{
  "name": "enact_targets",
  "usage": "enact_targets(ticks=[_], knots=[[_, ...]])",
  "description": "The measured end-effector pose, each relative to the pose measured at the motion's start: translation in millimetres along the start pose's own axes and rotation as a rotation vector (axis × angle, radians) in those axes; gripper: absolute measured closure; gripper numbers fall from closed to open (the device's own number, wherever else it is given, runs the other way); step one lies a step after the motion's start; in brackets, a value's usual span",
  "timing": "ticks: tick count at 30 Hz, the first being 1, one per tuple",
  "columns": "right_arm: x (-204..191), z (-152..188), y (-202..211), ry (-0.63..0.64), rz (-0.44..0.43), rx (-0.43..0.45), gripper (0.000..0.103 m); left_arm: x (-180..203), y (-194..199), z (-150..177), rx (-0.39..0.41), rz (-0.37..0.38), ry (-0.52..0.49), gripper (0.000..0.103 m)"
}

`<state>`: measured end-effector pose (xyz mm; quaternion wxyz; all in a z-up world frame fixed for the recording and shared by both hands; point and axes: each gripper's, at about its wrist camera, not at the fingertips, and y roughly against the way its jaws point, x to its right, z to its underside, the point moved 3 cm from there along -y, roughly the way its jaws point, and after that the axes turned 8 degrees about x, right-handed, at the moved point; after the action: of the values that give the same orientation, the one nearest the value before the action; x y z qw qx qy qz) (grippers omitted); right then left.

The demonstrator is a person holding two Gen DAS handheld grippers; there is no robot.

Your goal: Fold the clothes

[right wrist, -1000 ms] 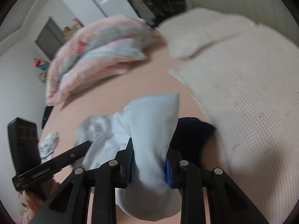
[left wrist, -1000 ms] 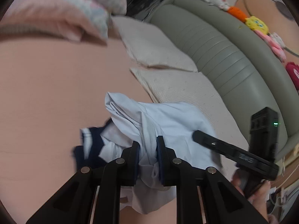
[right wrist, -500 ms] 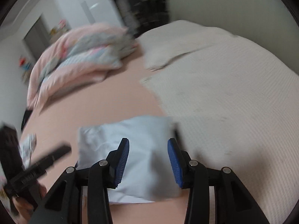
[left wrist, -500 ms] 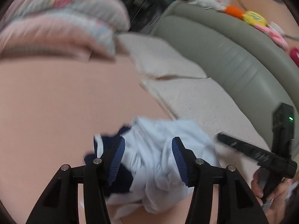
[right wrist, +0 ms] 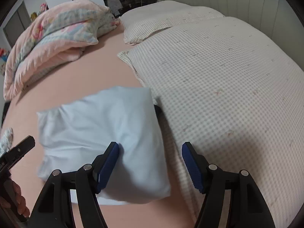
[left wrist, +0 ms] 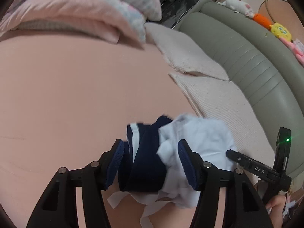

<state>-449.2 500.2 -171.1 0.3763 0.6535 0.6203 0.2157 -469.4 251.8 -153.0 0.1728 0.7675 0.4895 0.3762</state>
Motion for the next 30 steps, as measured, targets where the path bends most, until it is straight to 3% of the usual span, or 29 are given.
enact_targets(ticks=[1, 3, 6, 10, 14, 17, 21, 25, 30], knots=[[-7, -1, 8, 0.009, -0.004, 0.007, 0.033, 2, 4, -3, 0.004, -0.032, -0.031, 0.007], [-25, -1, 24, 0.043, -0.004, 0.015, 0.021, 6, 11, -10, 0.015, -0.104, -0.093, 0.007], [-57, 5, 41, 0.083, -0.011, 0.014, 0.000, -4, 37, -24, 0.076, -0.145, -0.057, 0.007], [-107, 16, 75, 0.118, -0.047, 0.041, 0.000, -25, 109, -36, 0.175, -0.244, -0.042, 0.007], [-156, 30, 123, 0.131, -0.107, 0.077, 0.000, -48, 190, -32, 0.209, -0.398, -0.103, 0.007], [-191, 46, 162, 0.139, -0.158, 0.100, 0.000, -73, 263, -12, 0.209, -0.469, -0.068, 0.007], [-231, 74, 205, 0.190, -0.191, 0.135, 0.000, -94, 357, 24, 0.241, -0.484, -0.043, 0.007], [-249, 131, 243, 0.211, -0.216, 0.134, 0.000, -100, 414, 71, 0.263, -0.487, -0.009, 0.007], [-237, 200, 281, 0.162, -0.199, 0.136, 0.000, -95, 450, 142, 0.225, -0.483, 0.000, 0.007]])
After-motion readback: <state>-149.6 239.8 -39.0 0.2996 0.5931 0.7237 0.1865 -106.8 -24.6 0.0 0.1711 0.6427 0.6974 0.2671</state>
